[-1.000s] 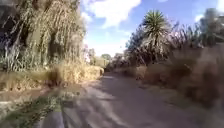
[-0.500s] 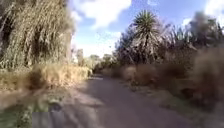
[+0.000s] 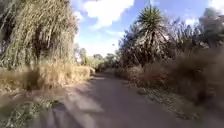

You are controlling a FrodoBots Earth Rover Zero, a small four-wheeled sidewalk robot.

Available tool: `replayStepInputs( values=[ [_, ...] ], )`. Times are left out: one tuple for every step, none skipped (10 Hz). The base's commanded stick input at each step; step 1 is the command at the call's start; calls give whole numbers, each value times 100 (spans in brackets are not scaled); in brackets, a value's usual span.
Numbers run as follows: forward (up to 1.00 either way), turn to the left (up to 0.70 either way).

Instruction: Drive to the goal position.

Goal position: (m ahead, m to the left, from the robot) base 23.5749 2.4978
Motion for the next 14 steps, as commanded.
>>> replayStepInputs(
  values=[
    [70, 0],
    [70, 0],
    [70, 0],
    [70, 0],
    [70, 0],
    [70, 0],
    [70, 0],
    [70, 0],
    [70, 0],
    [70, 0],
    [70, 0],
    [70, 0],
    [70, 0],
    [70, 0]
  ],
)
